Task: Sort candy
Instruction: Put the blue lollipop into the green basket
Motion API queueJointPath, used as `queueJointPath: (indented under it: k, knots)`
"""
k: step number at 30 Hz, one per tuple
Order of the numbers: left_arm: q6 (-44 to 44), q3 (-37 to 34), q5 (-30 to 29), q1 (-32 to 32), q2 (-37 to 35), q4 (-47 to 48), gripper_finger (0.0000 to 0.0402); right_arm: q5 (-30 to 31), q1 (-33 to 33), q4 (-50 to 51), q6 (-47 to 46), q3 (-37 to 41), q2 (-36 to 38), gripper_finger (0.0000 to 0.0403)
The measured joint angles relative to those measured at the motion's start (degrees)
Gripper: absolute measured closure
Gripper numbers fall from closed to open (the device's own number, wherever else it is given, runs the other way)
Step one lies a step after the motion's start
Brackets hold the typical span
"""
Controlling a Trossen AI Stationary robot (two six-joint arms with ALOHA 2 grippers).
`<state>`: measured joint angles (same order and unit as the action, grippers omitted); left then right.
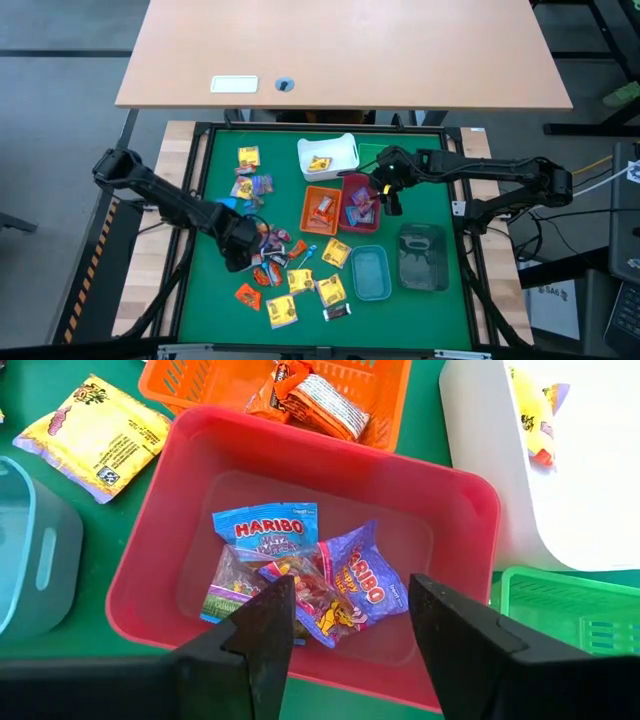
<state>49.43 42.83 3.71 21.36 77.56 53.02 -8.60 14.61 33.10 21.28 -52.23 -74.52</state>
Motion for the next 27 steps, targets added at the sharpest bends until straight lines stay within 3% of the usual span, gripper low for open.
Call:
queueJointPath:
  k: [14,27]
  knots:
    - [0.09,-8.15,-2.69,0.16,0.0,-12.15,0.0296,0.0,0.0,-0.02,0.0,0.0,0.0,0.0207]
    - [0.15,-8.14,-1.02,0.14,0.0,-13.19,0.0397,0.0,0.0,-0.07,0.0,0.0,0.0,0.0207]
